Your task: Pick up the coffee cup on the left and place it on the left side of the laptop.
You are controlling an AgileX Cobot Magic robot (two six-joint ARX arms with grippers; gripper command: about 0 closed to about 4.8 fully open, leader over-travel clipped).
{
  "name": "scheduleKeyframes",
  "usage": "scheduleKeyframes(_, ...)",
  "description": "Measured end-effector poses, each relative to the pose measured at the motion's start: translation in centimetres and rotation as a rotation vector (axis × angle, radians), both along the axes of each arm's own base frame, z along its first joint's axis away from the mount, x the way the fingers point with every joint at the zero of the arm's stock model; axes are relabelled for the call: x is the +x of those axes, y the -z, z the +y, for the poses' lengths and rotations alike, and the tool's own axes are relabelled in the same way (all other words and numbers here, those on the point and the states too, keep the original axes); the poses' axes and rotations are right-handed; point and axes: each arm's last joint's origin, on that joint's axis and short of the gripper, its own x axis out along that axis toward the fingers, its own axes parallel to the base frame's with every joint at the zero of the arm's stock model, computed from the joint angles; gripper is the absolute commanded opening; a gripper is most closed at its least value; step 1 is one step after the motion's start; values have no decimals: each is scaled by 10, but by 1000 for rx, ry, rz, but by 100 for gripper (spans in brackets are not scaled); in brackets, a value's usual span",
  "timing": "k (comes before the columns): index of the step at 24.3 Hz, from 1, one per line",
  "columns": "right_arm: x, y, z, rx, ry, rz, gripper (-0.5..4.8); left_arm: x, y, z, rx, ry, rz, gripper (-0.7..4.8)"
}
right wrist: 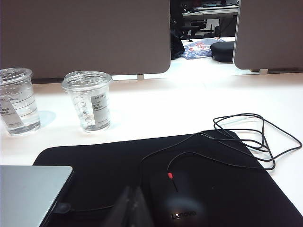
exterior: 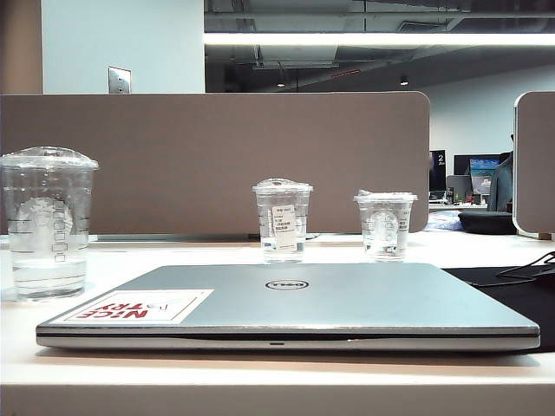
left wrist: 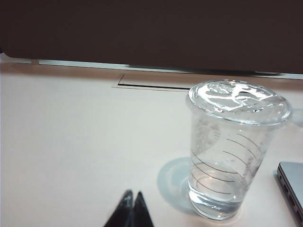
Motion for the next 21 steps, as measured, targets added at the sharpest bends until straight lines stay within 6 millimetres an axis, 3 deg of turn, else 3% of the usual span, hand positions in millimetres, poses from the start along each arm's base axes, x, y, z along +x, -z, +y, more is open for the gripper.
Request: scheduleKeyframes(21, 0, 0, 0, 0, 0, 0, -5, 0, 0, 0, 1, 15, 0, -5)
